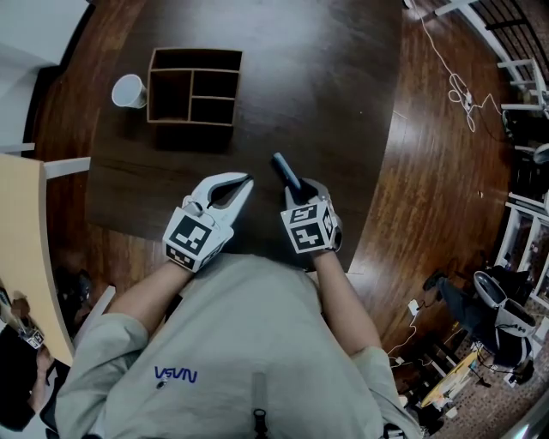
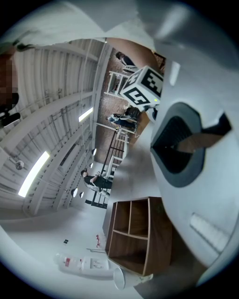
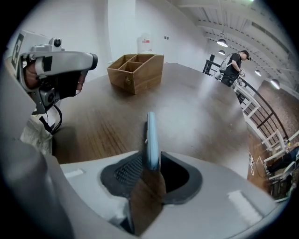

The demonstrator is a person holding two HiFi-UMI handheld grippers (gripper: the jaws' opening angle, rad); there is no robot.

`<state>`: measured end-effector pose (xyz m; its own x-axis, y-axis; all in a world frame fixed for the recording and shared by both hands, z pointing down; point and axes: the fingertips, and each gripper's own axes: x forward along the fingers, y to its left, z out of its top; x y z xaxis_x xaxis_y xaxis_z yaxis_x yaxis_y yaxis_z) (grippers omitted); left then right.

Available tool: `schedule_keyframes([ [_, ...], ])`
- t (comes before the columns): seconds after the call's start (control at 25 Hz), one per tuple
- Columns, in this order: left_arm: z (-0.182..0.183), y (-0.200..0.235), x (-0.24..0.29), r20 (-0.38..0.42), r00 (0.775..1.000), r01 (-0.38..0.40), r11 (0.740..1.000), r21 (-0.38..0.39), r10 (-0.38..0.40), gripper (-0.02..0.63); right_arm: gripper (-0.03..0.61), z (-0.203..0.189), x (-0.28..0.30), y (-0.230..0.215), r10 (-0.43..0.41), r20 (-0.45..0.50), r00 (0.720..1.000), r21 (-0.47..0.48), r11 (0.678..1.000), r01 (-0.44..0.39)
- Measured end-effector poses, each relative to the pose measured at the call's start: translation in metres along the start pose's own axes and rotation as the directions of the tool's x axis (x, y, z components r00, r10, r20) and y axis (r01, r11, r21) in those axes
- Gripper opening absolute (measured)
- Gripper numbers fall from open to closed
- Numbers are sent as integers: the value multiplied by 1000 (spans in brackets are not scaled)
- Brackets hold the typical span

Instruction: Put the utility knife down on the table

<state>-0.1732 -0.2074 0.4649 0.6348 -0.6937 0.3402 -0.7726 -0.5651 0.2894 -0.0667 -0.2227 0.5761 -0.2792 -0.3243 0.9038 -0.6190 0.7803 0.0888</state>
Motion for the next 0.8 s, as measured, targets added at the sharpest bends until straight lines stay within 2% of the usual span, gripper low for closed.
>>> schedule_keyframes([
  [0.52,-10,-5,-2,19,1000,-21,1000,-2,21,2,118,0,4,-9,-15,73,997,32,999,12],
  [0.68,-10,-12,-4,36,998,-42,999,-29,43,2,118,5,-15,-7,-2,176,984,71,997,-11],
  [0.8,-18,-16,-11,30,997,-68,995,-73,70,2,116,19,-44,8,41,306,951,95,993,-74],
])
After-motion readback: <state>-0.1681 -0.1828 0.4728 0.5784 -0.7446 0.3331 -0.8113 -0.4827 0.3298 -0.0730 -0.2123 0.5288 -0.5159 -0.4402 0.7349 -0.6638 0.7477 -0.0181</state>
